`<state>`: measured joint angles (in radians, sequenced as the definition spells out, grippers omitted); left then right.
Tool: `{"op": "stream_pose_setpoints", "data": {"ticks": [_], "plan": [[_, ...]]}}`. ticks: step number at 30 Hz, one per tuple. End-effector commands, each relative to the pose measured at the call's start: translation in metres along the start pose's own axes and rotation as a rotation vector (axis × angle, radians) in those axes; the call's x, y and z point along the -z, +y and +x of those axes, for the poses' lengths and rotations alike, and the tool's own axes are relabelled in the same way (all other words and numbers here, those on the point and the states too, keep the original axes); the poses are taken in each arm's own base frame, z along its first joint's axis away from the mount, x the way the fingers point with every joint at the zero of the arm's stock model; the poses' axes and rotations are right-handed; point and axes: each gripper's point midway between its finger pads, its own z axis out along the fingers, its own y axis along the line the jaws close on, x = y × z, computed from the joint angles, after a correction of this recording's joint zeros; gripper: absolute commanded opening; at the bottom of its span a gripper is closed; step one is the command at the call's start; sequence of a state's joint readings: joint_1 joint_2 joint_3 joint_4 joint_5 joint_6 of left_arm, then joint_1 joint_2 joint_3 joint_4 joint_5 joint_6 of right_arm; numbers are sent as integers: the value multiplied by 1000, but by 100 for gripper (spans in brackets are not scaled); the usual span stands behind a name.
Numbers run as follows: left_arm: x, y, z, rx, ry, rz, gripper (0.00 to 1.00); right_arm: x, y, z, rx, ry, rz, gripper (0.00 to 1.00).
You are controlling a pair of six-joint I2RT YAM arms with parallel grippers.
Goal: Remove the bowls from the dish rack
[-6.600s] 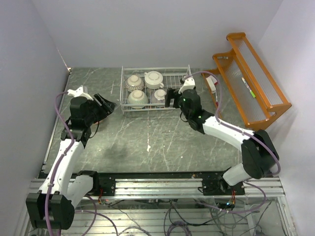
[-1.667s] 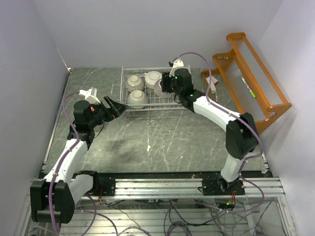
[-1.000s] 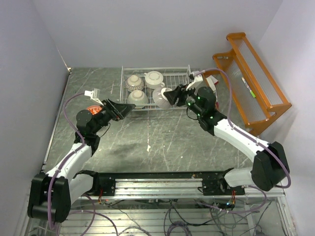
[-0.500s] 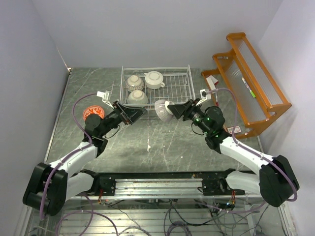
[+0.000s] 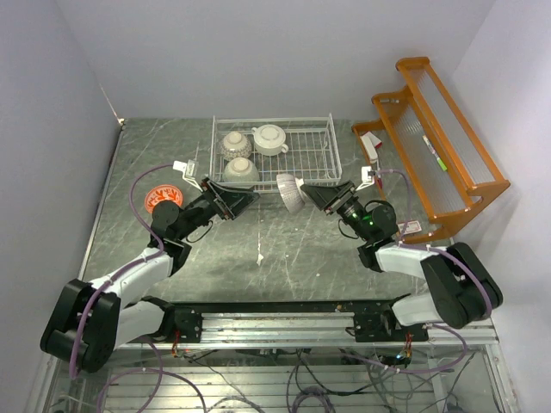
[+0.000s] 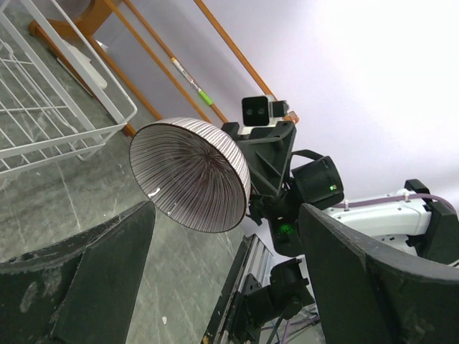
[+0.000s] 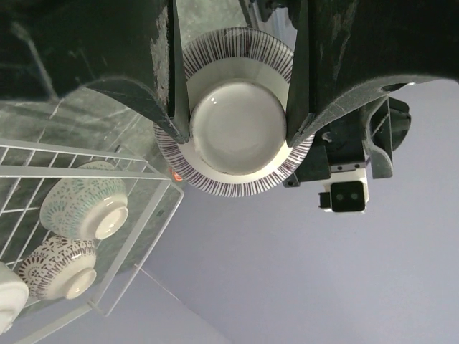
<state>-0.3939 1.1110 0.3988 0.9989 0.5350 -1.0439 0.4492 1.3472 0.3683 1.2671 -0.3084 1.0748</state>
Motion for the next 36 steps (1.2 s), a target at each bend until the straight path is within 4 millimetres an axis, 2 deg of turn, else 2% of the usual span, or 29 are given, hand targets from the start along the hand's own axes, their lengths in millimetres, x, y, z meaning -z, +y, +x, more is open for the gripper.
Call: {"op": "stream_pose_setpoints", "data": {"ticks": [1, 10, 15, 20, 25, 30, 36], "plan": [[-3, -14, -1, -52, -19, 72, 92, 3, 46, -20, -27, -62, -221, 0], [-16, -14, 15, -22, 19, 84, 93, 0, 38, -17, -65, -64, -227, 0], [-23, -25, 25, 3, 44, 139, 97, 4, 28, -16, -99, -91, -204, 0], [-29, -32, 33, 16, 57, 174, 96, 6, 27, -15, -111, -93, -217, 0], [-33, -35, 38, 18, 63, 180, 91, 6, 25, -13, -118, -91, -216, 0], [-37, -33, 39, 21, 62, 169, 79, 6, 22, -11, -129, -90, -223, 0], [-41, -29, 41, 30, 64, 151, 75, 5, 23, -9, -143, -78, -231, 0]]}}
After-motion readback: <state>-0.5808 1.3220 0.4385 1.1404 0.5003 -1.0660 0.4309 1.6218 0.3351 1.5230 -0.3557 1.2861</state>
